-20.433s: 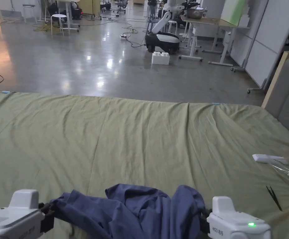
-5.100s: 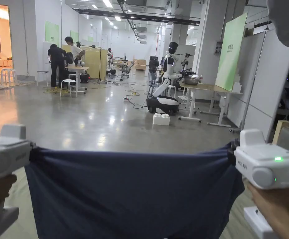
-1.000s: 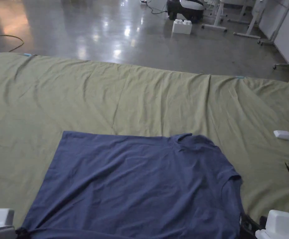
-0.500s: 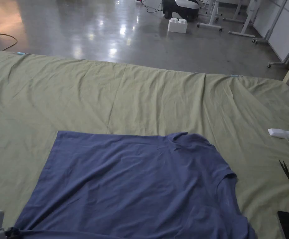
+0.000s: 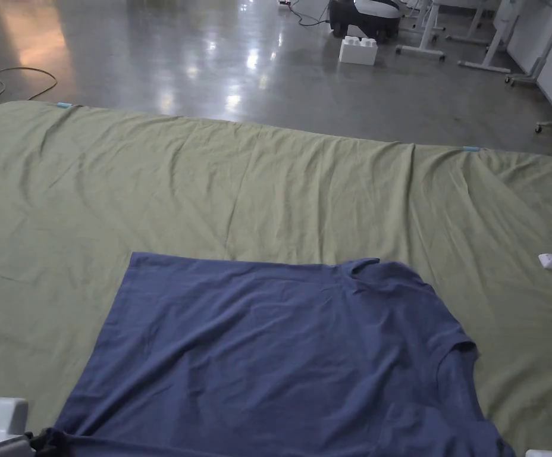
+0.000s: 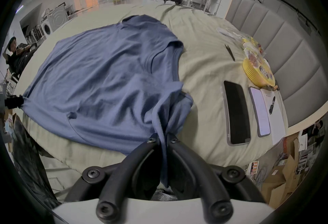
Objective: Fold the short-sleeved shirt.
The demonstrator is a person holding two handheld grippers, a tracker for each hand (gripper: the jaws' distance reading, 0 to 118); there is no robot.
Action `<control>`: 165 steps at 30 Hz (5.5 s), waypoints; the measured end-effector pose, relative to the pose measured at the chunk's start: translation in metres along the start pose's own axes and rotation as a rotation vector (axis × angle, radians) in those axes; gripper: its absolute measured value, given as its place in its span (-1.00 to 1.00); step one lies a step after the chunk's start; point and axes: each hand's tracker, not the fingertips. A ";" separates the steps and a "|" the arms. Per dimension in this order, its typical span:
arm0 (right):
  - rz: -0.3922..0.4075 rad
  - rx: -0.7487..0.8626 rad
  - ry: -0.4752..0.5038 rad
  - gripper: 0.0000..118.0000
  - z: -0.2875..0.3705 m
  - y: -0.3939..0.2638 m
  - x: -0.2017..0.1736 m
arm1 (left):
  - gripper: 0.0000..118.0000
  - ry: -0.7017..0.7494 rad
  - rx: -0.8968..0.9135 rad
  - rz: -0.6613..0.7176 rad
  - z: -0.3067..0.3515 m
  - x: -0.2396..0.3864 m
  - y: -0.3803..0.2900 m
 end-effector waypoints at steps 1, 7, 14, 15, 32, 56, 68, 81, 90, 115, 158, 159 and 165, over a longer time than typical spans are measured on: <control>-0.002 0.005 0.006 -0.90 -0.001 0.001 0.001 | -0.88 0.002 0.008 -0.001 0.001 0.001 0.000; -0.040 0.162 0.032 -0.90 0.015 0.027 -0.003 | -0.88 -0.004 0.197 0.039 0.015 0.001 0.022; -0.049 0.242 0.026 -0.90 -0.001 0.083 -0.003 | -0.88 0.013 0.290 0.022 0.000 0.004 0.072; -0.051 0.259 0.029 -0.90 -0.008 0.091 -0.003 | -0.88 0.017 0.296 0.025 -0.007 0.004 0.079; -0.035 0.167 0.019 -0.80 -0.129 0.149 -0.005 | -0.87 0.091 0.196 0.015 -0.104 0.019 0.135; -0.093 0.935 -0.072 -0.91 0.043 0.091 -0.094 | -0.94 0.079 0.724 -0.077 0.029 0.071 0.076; -0.046 1.016 -0.072 -0.96 0.061 0.082 -0.108 | -0.98 0.065 0.615 -0.007 0.021 0.041 0.053; -0.006 0.910 -0.059 -0.96 0.042 0.074 -0.107 | -0.20 0.069 0.131 0.050 -0.059 0.000 0.061; -0.020 0.841 -0.066 -0.96 0.029 0.066 -0.095 | 0.15 0.099 -0.026 0.078 -0.074 0.019 0.062; -0.139 0.188 0.028 0.38 -0.068 0.072 0.025 | -0.88 0.048 0.081 0.001 -0.039 0.009 0.069; 0.074 0.051 0.075 -0.88 0.003 0.026 -0.009 | -0.88 0.002 0.153 -0.018 0.034 -0.015 0.022; 0.077 0.044 0.071 -0.88 0.000 0.018 -0.011 | -0.88 0.008 0.124 -0.032 0.029 -0.014 0.016; 0.066 -0.054 0.053 -0.88 -0.033 -0.023 -0.019 | -0.88 0.038 0.010 -0.048 -0.008 -0.009 -0.005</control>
